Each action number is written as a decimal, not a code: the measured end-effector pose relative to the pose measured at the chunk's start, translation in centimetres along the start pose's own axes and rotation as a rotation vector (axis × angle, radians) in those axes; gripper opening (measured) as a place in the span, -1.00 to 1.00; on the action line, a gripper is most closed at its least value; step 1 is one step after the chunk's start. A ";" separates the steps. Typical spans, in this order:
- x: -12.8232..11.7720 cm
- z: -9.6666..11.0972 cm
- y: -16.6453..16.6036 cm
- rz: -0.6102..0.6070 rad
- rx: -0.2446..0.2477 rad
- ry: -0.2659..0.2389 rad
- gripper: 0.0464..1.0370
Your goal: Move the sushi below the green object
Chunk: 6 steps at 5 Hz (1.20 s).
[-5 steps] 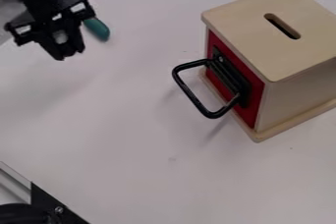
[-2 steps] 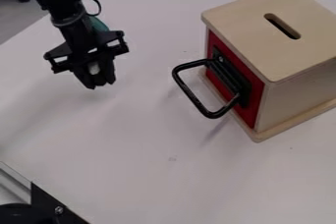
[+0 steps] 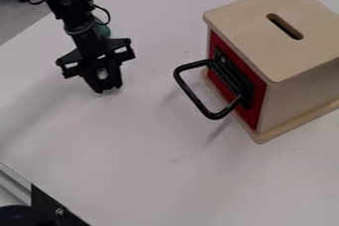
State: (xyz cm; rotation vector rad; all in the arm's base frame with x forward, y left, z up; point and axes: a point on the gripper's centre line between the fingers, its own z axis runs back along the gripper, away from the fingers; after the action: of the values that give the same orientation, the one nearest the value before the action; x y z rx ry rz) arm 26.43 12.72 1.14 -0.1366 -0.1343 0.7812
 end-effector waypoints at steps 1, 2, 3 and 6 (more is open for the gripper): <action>0.2 -0.4 -0.3 -0.016 0.011 0.005 -0.32; 0.3 -0.2 -0.2 -0.011 0.035 0.017 -0.17; 0.1 -0.2 -0.1 -0.006 0.043 0.031 0.42; 1.7 4.6 -1.0 0.026 -0.030 -0.057 0.93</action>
State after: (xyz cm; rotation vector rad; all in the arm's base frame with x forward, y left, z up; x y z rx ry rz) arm 27.58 13.55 5.94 -0.1447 -0.1987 0.8097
